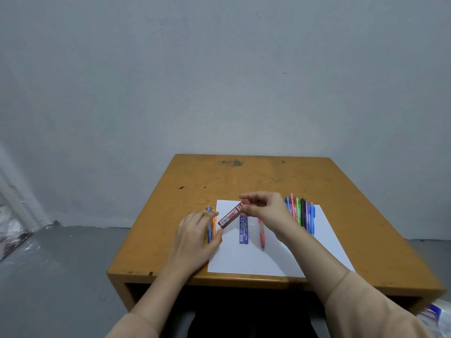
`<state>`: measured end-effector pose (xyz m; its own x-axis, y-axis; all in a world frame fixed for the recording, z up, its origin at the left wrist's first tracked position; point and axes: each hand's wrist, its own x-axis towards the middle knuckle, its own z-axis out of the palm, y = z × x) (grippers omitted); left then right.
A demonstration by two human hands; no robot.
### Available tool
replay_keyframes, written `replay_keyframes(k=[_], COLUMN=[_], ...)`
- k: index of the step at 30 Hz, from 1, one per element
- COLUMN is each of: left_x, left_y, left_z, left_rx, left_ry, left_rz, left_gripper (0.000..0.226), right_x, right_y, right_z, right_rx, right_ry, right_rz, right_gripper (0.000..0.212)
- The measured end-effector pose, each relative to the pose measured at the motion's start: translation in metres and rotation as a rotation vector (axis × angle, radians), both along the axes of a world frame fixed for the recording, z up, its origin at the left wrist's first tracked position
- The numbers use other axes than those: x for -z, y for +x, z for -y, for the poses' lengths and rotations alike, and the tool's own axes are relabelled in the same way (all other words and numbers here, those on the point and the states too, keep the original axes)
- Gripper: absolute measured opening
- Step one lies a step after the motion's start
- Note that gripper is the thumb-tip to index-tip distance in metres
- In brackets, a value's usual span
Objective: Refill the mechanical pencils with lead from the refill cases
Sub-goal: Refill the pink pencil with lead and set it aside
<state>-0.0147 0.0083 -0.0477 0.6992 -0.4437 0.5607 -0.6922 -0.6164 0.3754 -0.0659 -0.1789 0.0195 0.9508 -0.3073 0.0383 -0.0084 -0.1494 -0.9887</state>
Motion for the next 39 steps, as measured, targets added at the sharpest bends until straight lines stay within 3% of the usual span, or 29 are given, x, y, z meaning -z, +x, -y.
replay_keyframes(k=[5,17,20,25,29,39], left_x=[-0.006,-0.012,-0.022,-0.027,-0.028,-0.039], left_y=[-0.003,0.0,0.002,0.005,0.009,0.018], left_z=[0.017,0.03,0.031,0.034,0.035,0.039], left_rx=[0.08,0.107,0.119,0.109,0.109,0.1], left_ry=[-0.136,-0.152,-0.155,-0.098,-0.027,0.081], left_rz=[0.015,-0.04,-0.077,-0.132,-0.169,-0.147], left_gripper=[0.044,0.025,0.021,0.028,0.03,0.033], right_x=[0.0,-0.001,-0.003,-0.003,0.001,0.011], right_y=[-0.01,-0.018,-0.019,-0.017,-0.016,-0.011], right_z=[0.003,0.01,0.012,0.017,0.019,0.025], right_rx=[-0.002,-0.006,0.034,0.086,0.1,0.149], right_ry=[0.023,0.077,0.006,-0.229,-0.306,-0.209], right_rz=[0.003,0.012,0.037,0.032,0.015,0.094], right_gripper=[0.025,0.029,0.028,0.023,0.021,0.02])
